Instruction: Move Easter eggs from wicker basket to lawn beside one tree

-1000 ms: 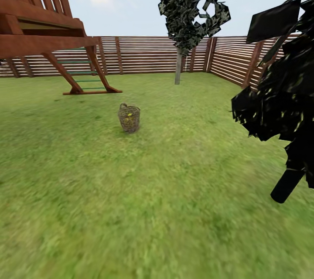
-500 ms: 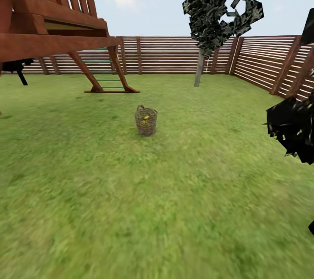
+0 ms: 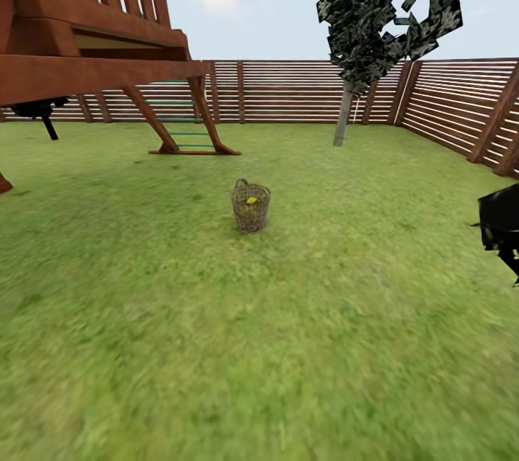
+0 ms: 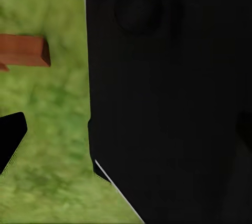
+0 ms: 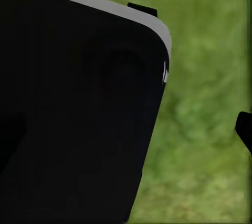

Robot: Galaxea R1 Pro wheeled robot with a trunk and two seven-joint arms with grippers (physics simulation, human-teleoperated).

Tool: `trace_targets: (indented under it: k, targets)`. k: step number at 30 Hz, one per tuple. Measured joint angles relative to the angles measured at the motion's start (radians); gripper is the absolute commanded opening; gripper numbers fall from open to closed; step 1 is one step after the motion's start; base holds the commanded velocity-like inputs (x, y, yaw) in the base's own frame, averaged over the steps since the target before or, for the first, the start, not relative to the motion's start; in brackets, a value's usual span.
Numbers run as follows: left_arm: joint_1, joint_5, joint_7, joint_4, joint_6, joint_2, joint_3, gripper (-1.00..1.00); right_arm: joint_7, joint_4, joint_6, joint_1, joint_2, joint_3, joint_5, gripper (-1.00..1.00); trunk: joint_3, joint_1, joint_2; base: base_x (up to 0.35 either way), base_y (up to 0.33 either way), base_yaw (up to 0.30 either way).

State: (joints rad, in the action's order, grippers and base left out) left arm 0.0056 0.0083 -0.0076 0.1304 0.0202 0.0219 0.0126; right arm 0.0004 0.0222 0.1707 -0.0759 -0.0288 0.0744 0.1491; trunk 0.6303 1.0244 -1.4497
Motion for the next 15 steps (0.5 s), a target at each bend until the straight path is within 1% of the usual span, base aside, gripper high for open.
trace_targets:
  k: [15]
  targets:
    - [0.0,0.0,0.001,0.0,0.0,0.0,0.0,1.0,0.001,0.001,0.0,0.0,-0.001,0.001,0.003,1.0,0.0,0.0,0.0,0.34,0.0,0.0]
